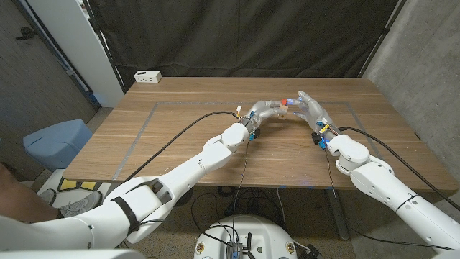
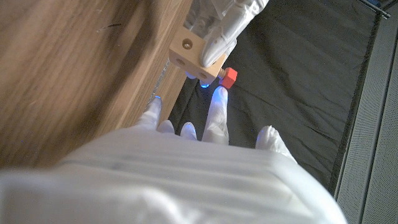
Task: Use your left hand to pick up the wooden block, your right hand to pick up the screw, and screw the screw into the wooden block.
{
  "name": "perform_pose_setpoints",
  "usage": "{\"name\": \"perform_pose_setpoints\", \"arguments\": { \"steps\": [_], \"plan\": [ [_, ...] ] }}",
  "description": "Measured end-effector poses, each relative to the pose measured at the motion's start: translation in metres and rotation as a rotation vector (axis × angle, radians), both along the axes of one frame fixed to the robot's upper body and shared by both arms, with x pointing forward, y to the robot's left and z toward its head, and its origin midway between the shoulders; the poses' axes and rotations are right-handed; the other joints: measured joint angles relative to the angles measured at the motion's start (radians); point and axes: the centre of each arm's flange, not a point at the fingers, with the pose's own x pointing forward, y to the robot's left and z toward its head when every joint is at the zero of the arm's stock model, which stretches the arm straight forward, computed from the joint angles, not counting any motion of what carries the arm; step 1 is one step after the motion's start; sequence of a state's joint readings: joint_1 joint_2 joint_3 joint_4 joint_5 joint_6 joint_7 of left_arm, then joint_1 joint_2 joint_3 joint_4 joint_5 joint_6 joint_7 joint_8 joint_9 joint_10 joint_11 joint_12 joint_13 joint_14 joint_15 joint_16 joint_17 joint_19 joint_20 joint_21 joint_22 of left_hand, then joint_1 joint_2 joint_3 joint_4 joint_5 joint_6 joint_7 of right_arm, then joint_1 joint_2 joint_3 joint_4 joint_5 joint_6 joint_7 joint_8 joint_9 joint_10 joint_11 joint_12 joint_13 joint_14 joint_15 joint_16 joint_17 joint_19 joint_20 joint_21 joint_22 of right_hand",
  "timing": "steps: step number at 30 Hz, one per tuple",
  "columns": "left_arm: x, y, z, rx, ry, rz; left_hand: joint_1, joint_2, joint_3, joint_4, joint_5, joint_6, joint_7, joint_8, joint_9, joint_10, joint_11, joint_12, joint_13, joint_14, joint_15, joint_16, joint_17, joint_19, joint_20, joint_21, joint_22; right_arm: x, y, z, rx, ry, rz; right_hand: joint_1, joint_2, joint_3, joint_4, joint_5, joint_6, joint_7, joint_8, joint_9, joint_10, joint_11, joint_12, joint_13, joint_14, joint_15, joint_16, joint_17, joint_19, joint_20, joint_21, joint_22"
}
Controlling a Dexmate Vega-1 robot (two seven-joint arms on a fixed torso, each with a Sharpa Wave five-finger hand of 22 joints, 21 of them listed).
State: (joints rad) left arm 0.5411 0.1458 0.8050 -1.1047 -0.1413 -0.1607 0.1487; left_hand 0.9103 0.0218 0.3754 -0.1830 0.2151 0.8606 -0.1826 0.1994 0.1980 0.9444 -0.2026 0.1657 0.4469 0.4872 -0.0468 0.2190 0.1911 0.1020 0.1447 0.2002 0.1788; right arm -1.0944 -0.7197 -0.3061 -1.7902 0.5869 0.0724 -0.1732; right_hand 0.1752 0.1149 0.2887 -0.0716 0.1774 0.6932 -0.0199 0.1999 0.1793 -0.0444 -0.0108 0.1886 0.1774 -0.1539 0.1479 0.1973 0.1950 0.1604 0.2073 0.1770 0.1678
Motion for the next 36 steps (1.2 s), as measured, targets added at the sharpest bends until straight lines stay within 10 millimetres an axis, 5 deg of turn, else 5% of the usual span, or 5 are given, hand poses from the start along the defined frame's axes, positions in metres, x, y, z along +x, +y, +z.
{"name": "perform_pose_setpoints", "arguments": {
  "steps": [36],
  "plan": [
    [0.0006, -0.0007, -0.0006, 0.005, 0.005, -0.004, 0.000, 0.000, 0.000, 0.000, -0.003, 0.000, 0.000, 0.000, 0.000, 0.000, 0.000, 0.000, 0.000, 0.000, 0.000, 0.000, 0.000, 0.000, 0.000, 0.000, 0.000, -0.0033, 0.0006, 0.0005, -0.009, -0.004, 0.011, 0.000, 0.000, 0.018, -0.010, 0.000, 0.107, 0.007, 0.011, 0.000, 0.070, -0.037, 0.008, 0.000, 0.038, -0.019, 0.008, -0.004, 0.008, 0.000, 0.005, 0.000]
  ]
}}
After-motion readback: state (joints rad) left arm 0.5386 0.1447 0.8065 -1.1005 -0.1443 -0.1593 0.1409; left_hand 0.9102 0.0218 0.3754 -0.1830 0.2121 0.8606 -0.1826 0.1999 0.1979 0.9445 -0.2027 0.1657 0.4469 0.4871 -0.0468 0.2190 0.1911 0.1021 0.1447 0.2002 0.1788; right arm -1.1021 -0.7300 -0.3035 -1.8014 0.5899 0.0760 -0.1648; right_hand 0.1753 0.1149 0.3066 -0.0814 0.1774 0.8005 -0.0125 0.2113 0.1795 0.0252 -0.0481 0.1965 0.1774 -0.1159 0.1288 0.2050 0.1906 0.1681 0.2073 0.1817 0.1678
